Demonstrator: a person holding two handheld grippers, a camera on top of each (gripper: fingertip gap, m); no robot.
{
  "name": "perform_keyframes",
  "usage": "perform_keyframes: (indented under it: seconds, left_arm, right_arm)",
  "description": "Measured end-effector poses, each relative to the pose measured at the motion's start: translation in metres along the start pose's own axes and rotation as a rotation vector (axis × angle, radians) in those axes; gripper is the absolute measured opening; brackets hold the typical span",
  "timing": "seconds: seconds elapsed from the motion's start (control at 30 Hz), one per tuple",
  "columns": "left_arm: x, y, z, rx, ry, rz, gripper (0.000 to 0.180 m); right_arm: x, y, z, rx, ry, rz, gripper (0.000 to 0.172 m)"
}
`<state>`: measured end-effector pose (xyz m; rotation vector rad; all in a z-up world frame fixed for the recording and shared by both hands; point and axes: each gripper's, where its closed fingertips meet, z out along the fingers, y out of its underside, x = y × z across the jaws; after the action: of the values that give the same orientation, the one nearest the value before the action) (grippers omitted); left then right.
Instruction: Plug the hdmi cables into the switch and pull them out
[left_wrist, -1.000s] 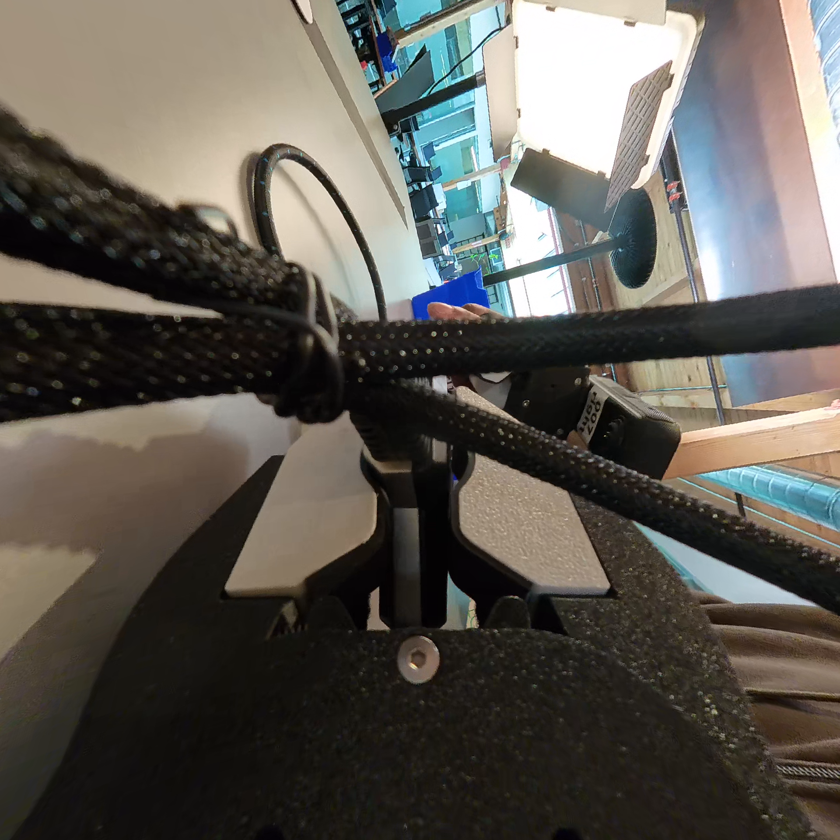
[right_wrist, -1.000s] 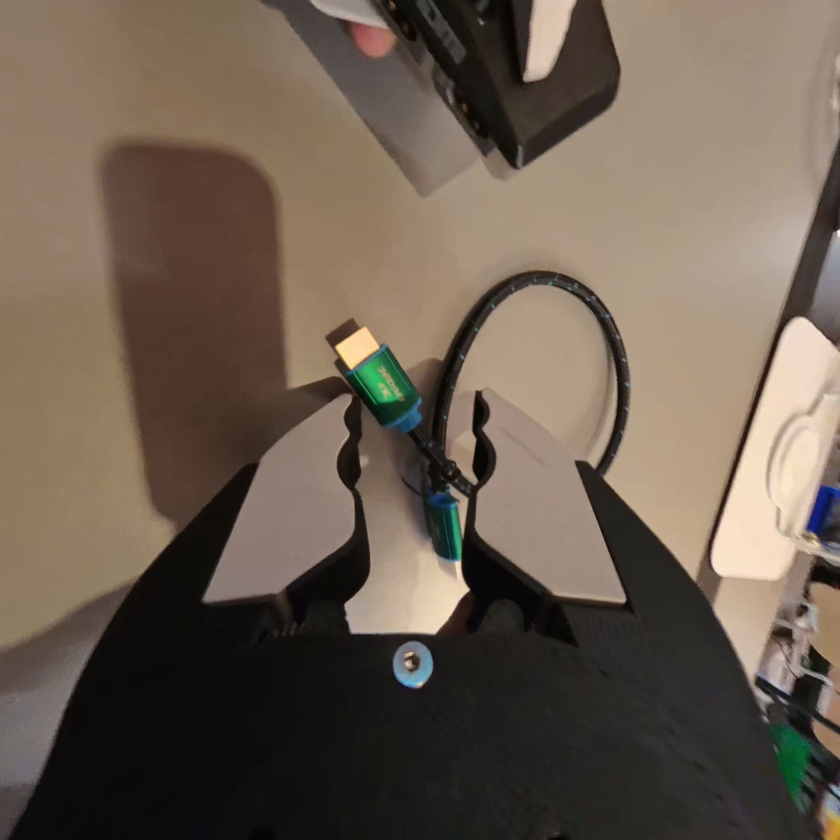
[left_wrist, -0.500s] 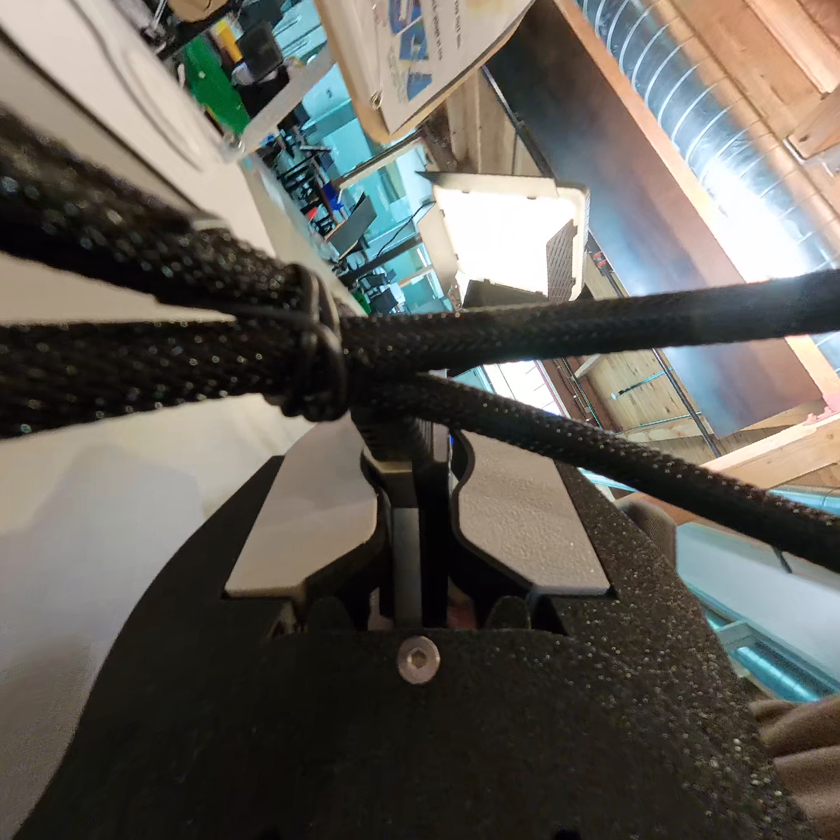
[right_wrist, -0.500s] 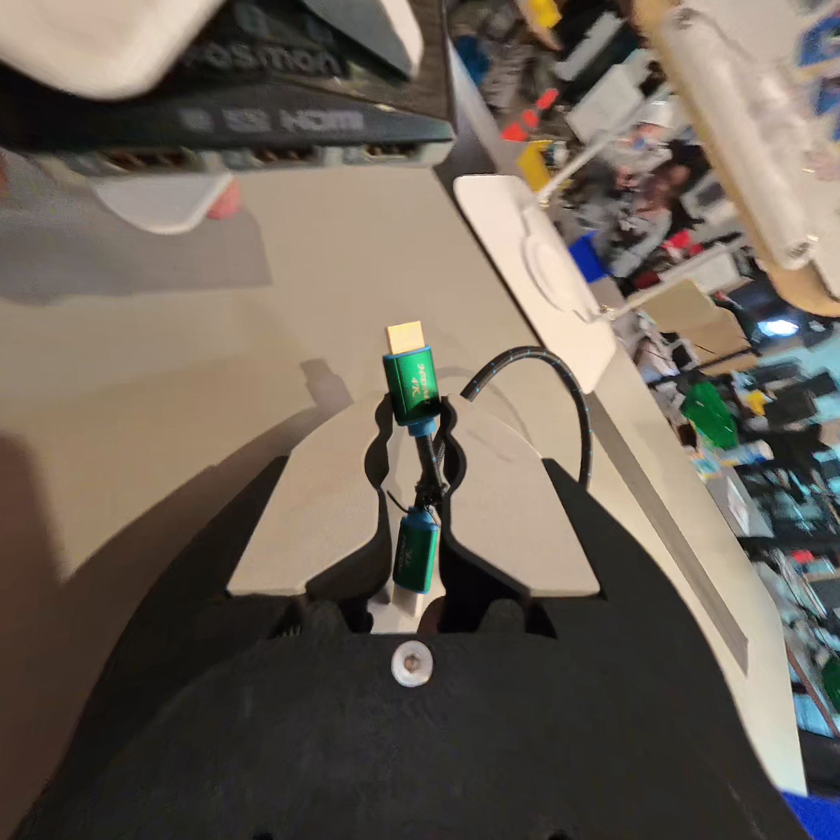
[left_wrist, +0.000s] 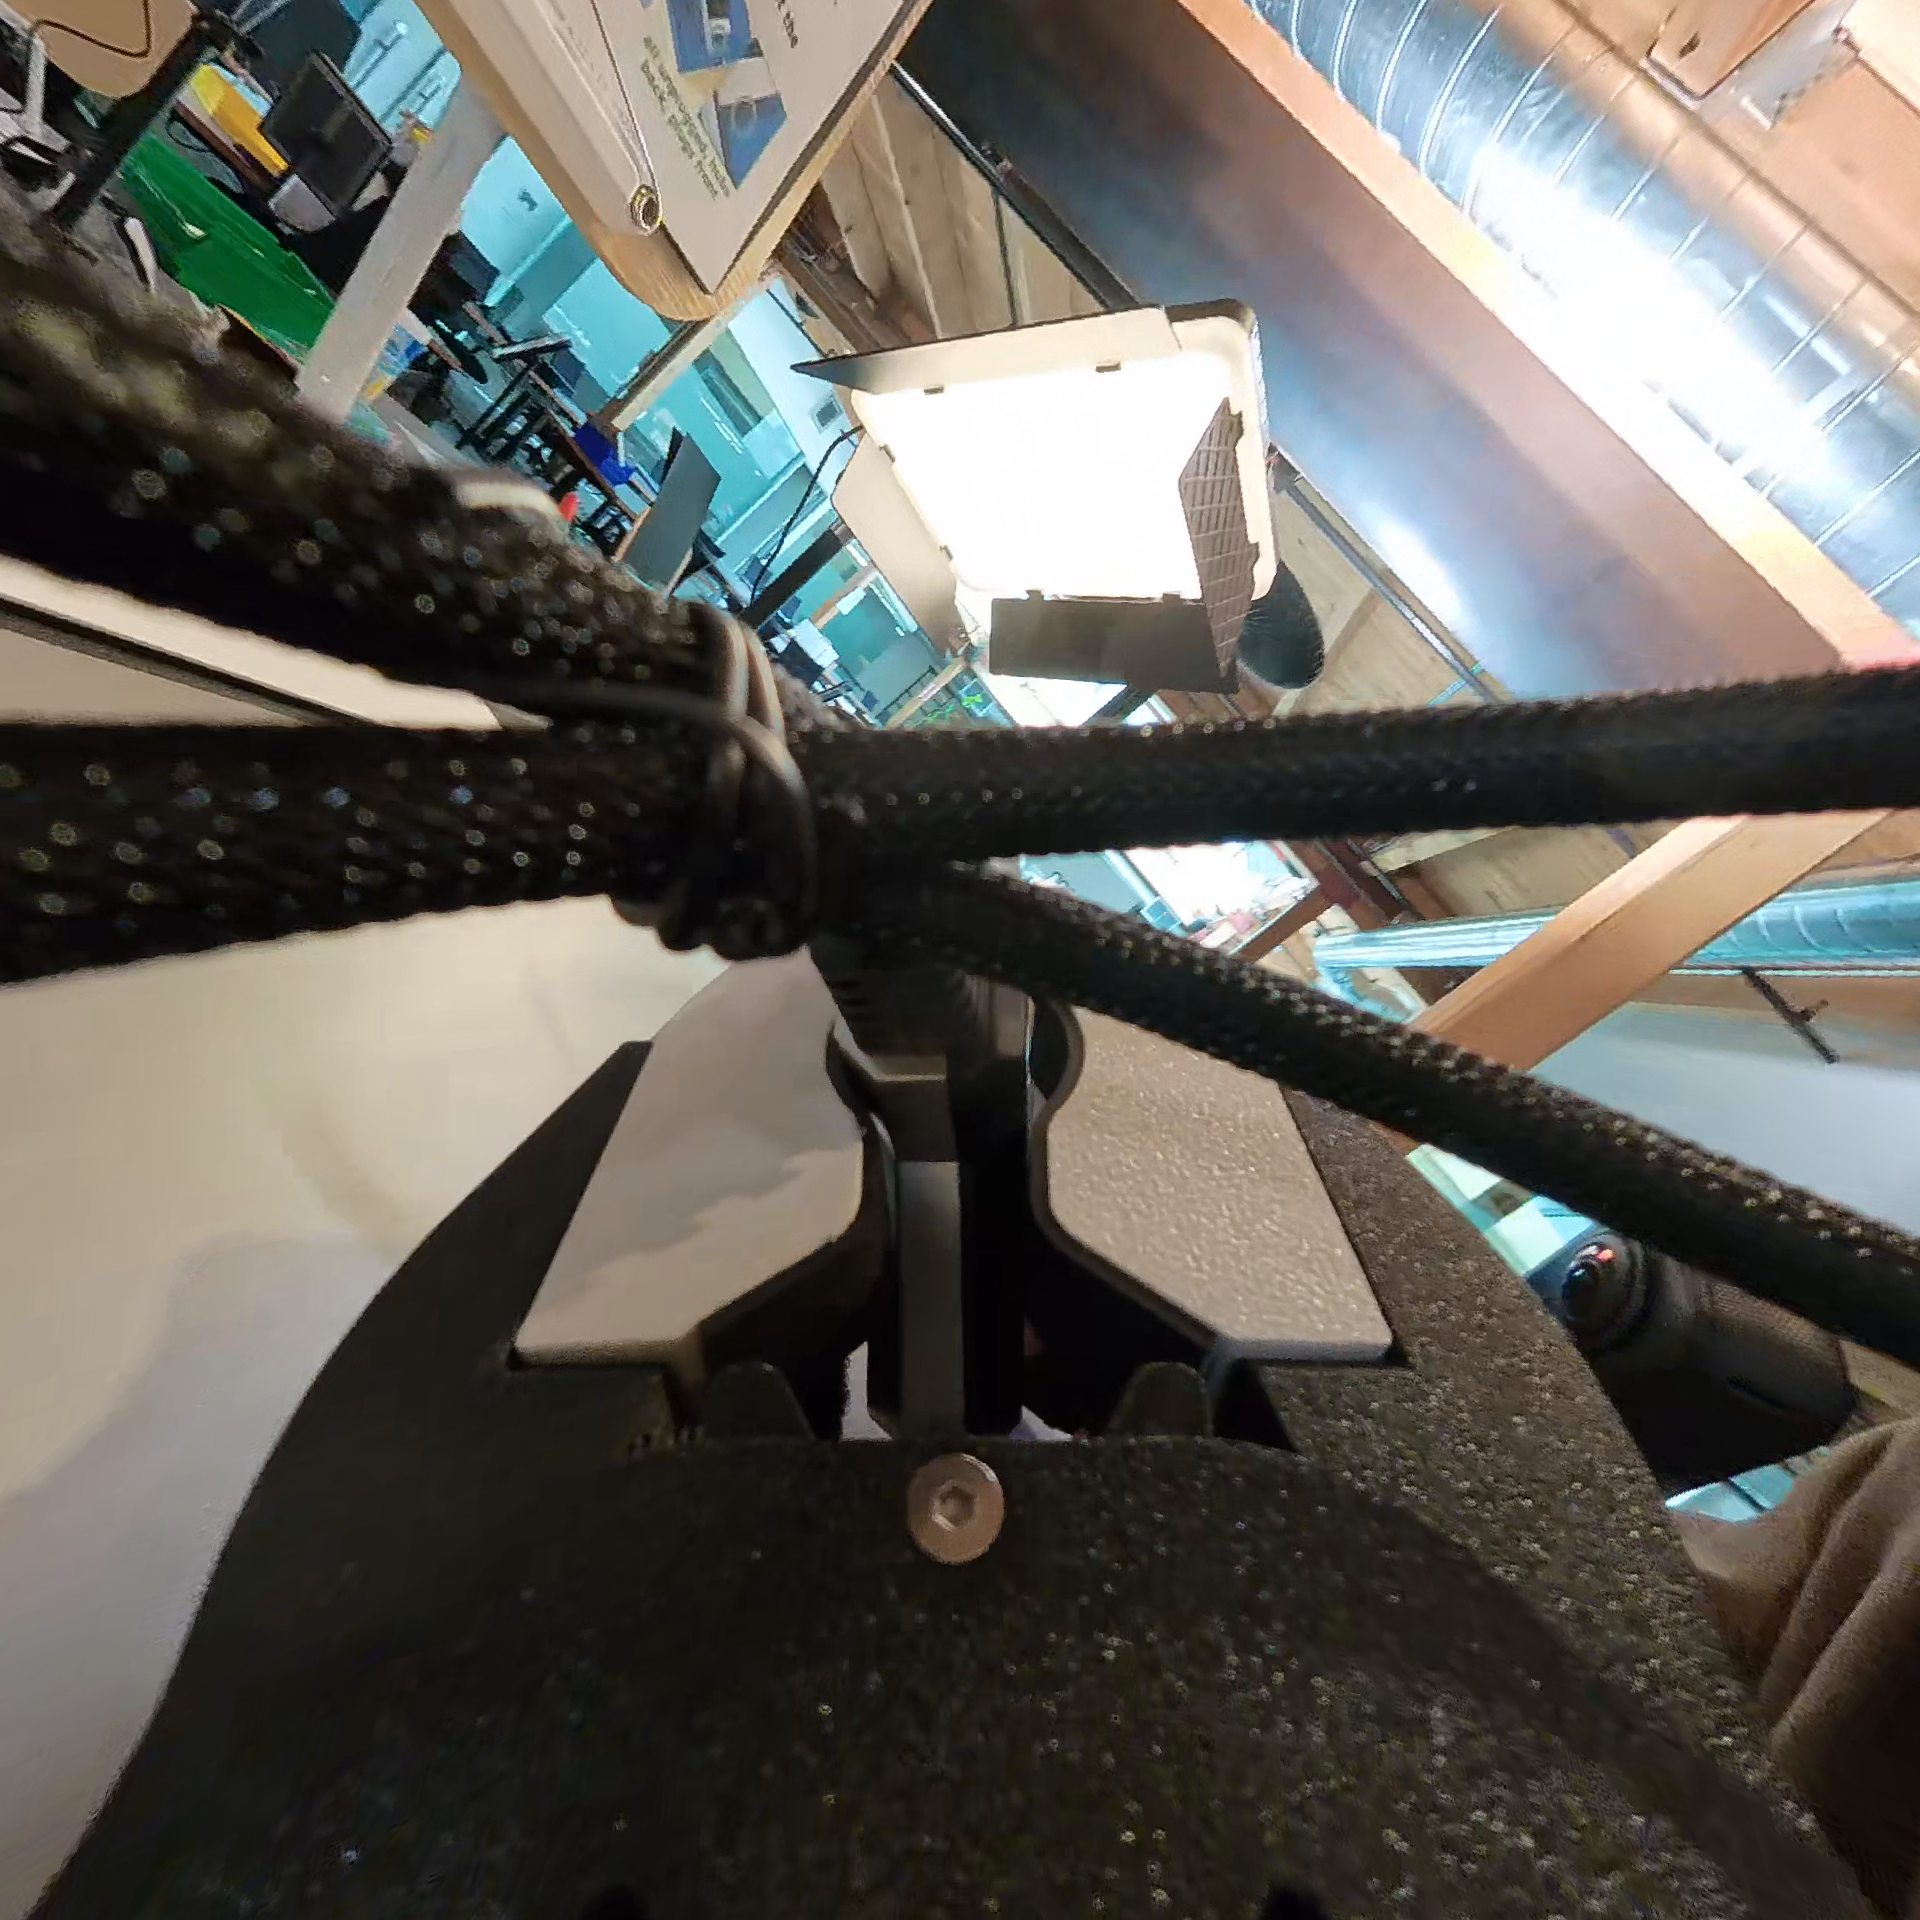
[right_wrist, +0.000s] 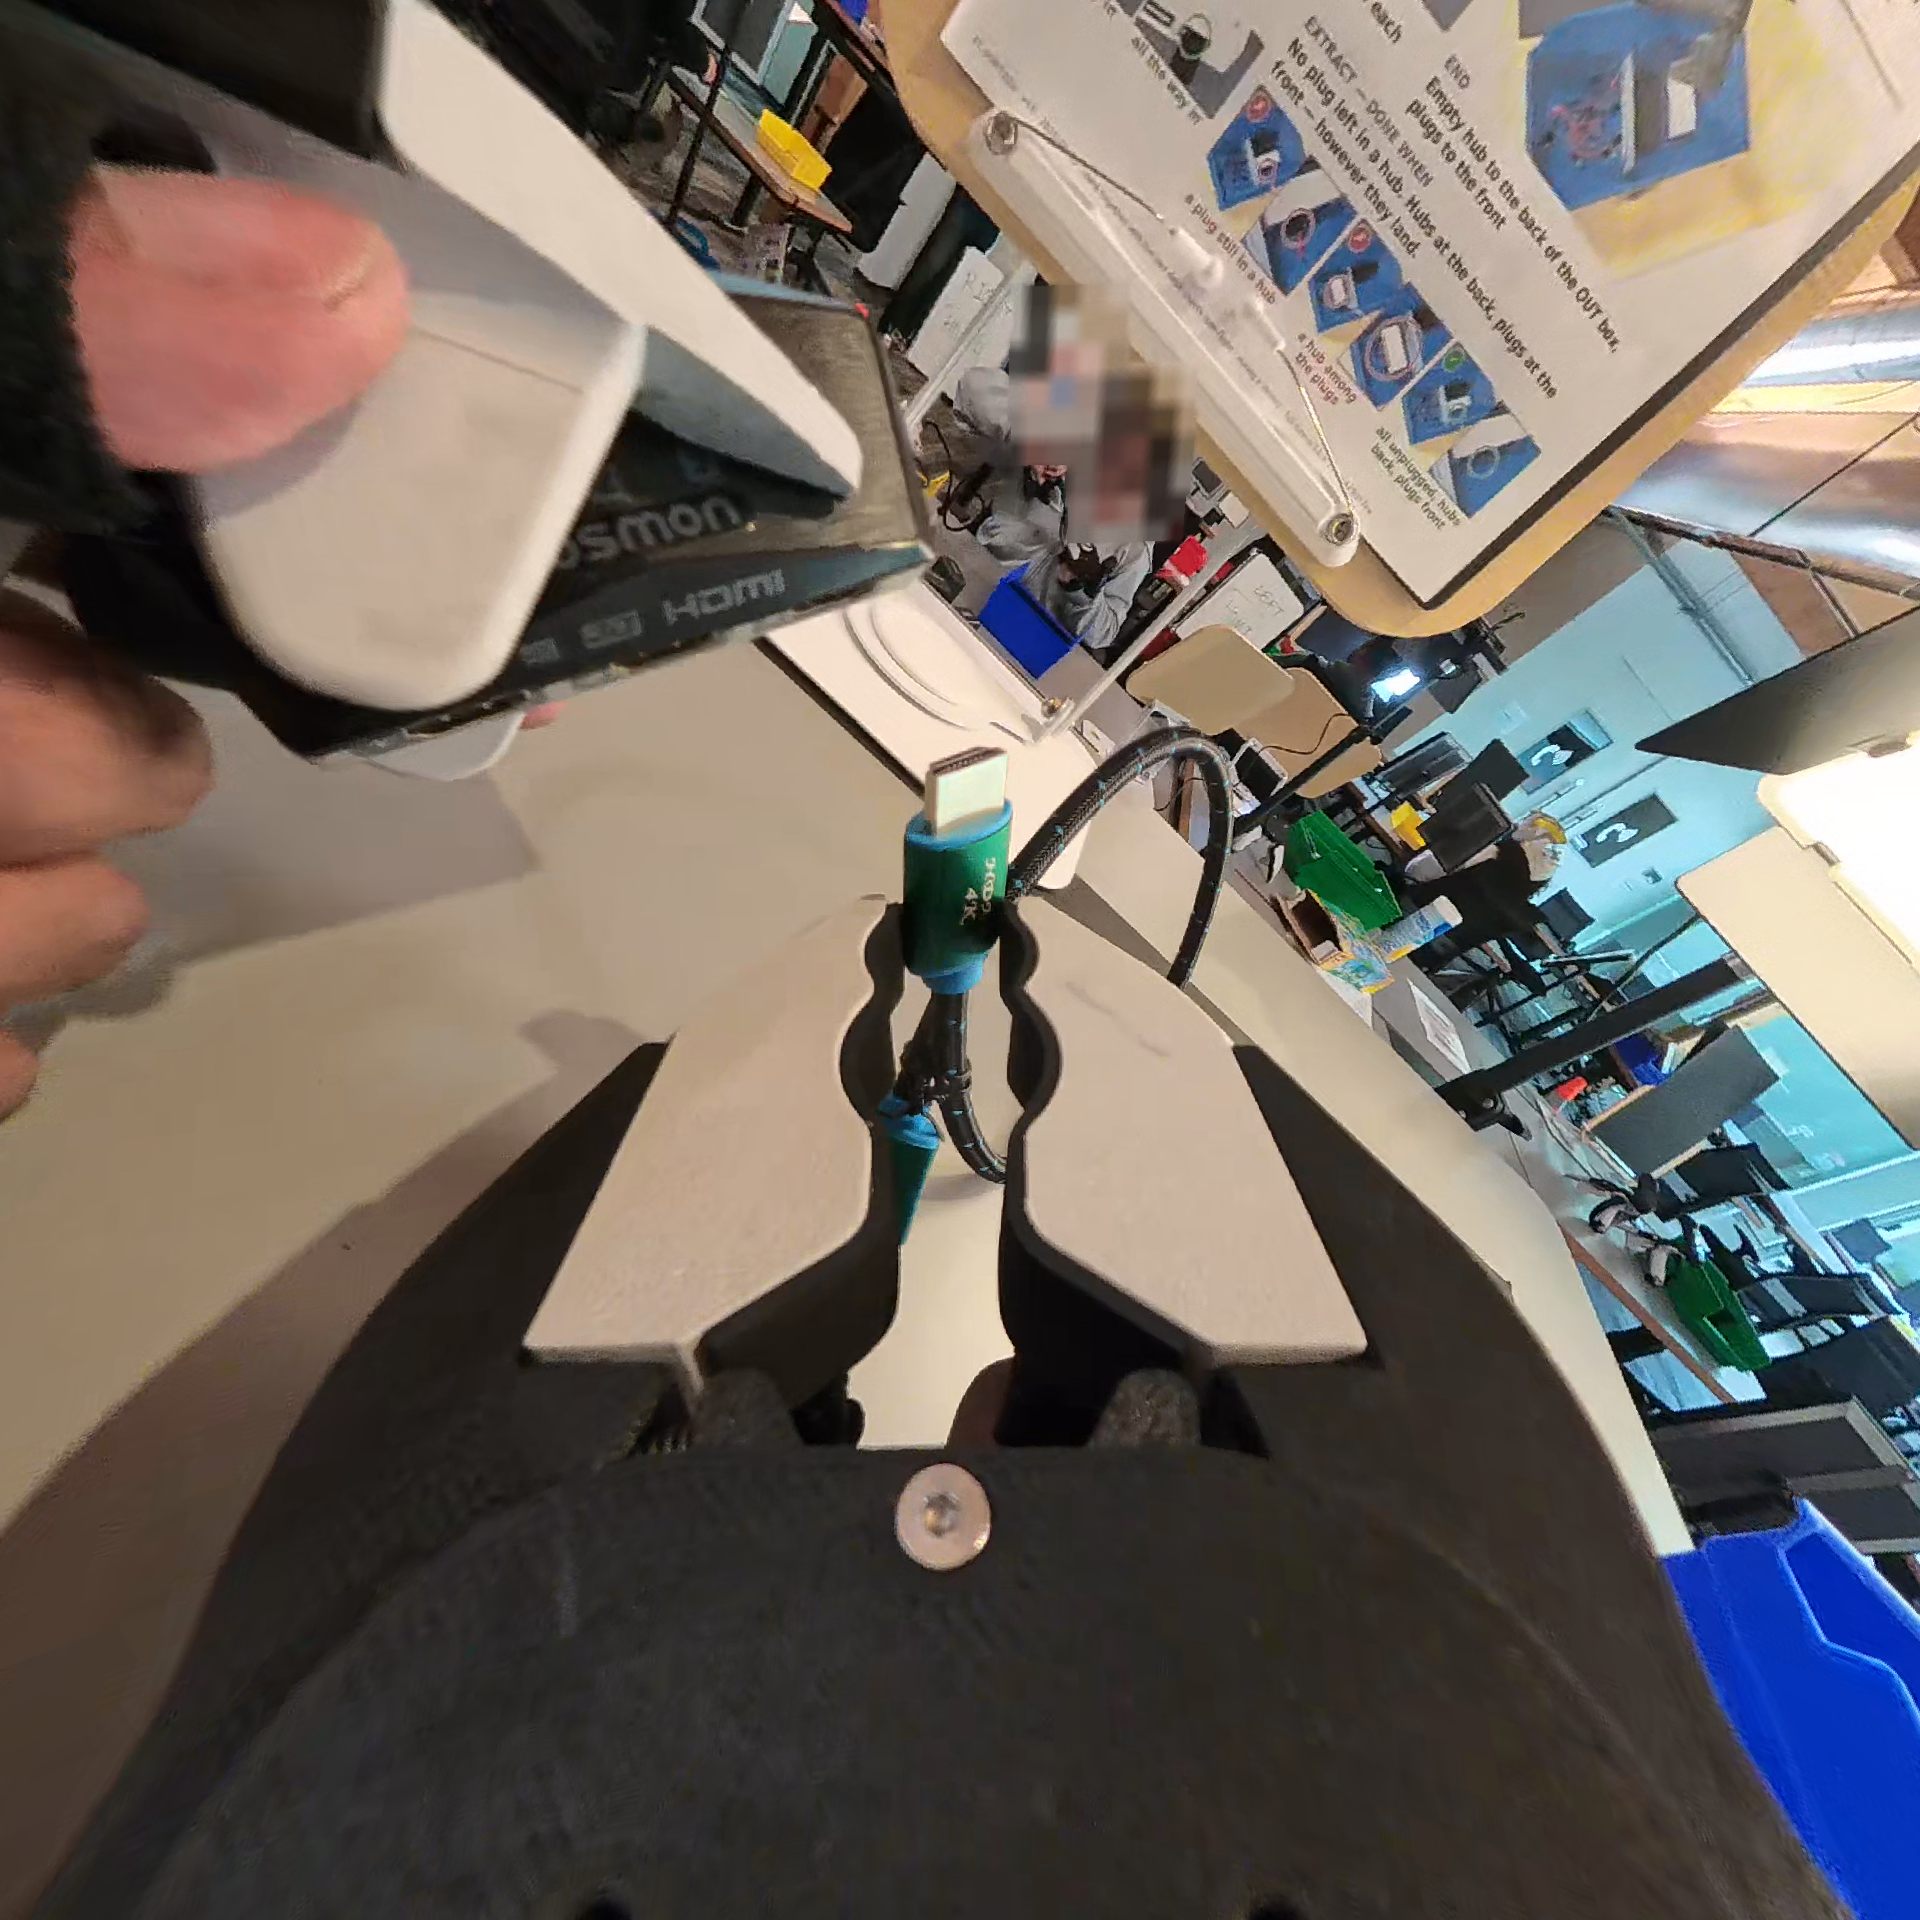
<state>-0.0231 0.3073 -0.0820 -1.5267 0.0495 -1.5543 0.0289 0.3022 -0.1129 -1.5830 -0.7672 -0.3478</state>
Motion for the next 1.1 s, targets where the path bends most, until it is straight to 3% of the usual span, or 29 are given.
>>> perform_keyframes:
  seconds: [0.2,0.37,0.6,0.73,1.1]
  left_arm:
    - [0.004,0.019,0.008,-0.110,-0.079,0.185,0.024]
    - [0.000,0.021,0.003,-0.140,-0.101,0.180,0.022]
    - [-0.001,0.021,-0.005,-0.146,-0.120,0.160,0.022]
    - [-0.004,0.016,-0.009,-0.132,-0.129,0.145,0.022]
    - [-0.007,0.002,-0.020,-0.121,-0.076,0.071,0.024]
  right_arm:
    - [-0.010,-0.004,0.000,0.024,-0.043,-0.015,0.016]
    - [-0.021,-0.004,0.000,0.043,-0.122,-0.031,0.016]
    - [-0.024,0.027,0.009,-0.160,-0.100,-0.156,0.015]
    - [-0.047,0.037,0.009,-0.204,-0.213,-0.230,0.016]
    - [-0.060,0.018,-0.009,-0.012,-0.631,0.028,0.033]
